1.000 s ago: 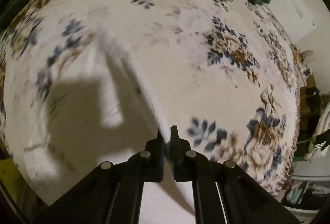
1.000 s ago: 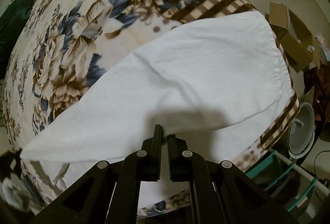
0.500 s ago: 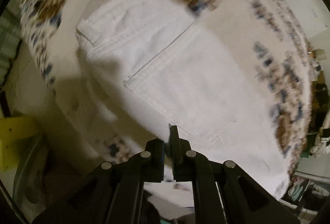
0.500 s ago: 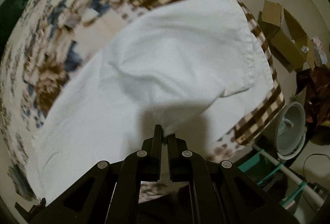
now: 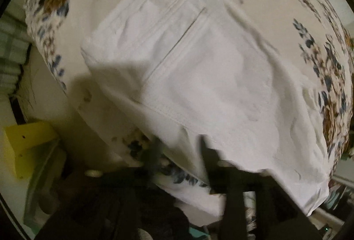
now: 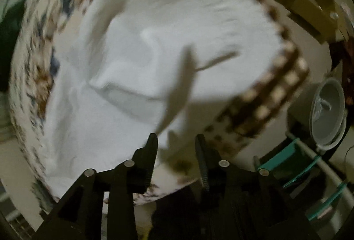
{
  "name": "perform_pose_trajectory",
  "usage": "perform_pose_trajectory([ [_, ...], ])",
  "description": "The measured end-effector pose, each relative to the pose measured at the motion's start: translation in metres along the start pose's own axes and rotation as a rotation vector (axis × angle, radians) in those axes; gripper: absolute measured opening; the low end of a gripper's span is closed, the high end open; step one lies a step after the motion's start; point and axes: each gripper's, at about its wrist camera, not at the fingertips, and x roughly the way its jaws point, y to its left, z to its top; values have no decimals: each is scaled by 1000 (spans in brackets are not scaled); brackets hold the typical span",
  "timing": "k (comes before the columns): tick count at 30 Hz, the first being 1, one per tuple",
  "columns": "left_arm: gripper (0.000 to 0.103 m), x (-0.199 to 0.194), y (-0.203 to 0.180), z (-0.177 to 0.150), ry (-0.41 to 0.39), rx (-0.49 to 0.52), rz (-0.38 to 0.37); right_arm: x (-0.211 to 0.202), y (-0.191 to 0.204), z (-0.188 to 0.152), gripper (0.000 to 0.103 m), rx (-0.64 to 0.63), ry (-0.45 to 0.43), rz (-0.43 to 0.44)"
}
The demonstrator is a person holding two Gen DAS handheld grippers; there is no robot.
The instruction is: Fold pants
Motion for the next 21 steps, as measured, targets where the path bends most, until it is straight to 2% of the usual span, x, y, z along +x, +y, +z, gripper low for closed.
perform_pose_trajectory([
  [1,85,-5,-3,0,-7,16,8,-7,-10,0,41,25,-19,18],
  [2,91,-13,-8,-2,-20,36,9,-16,-24,4,41,74,-53,56],
  [7,91,-31,-38,-5,-49,122,-4,-23,-57,35,41,261,-129,223],
  [10,91,-25,-57,-7,-56,192,16,-14,-61,54,41,320,-189,183],
  [12,91,-21,-70,-7,-52,225,9,5,-64,68,41,353,-163,193],
  [13,91,-18,-76,-8,-47,237,10,14,-64,71,41,375,-147,233],
  [14,91,-16,-82,-11,-41,250,1,16,-67,75,38,380,-150,234],
  [15,91,-13,-87,-9,-38,259,0,12,-63,75,20,358,-173,193],
  [16,91,-12,-91,-10,-34,268,5,8,-61,74,14,338,-194,179],
  [19,91,-5,-94,-16,-16,284,-1,-24,-66,68,11,296,-266,109],
  [21,91,-1,-93,-20,1,289,-9,-45,-75,68,10,278,-273,76],
])
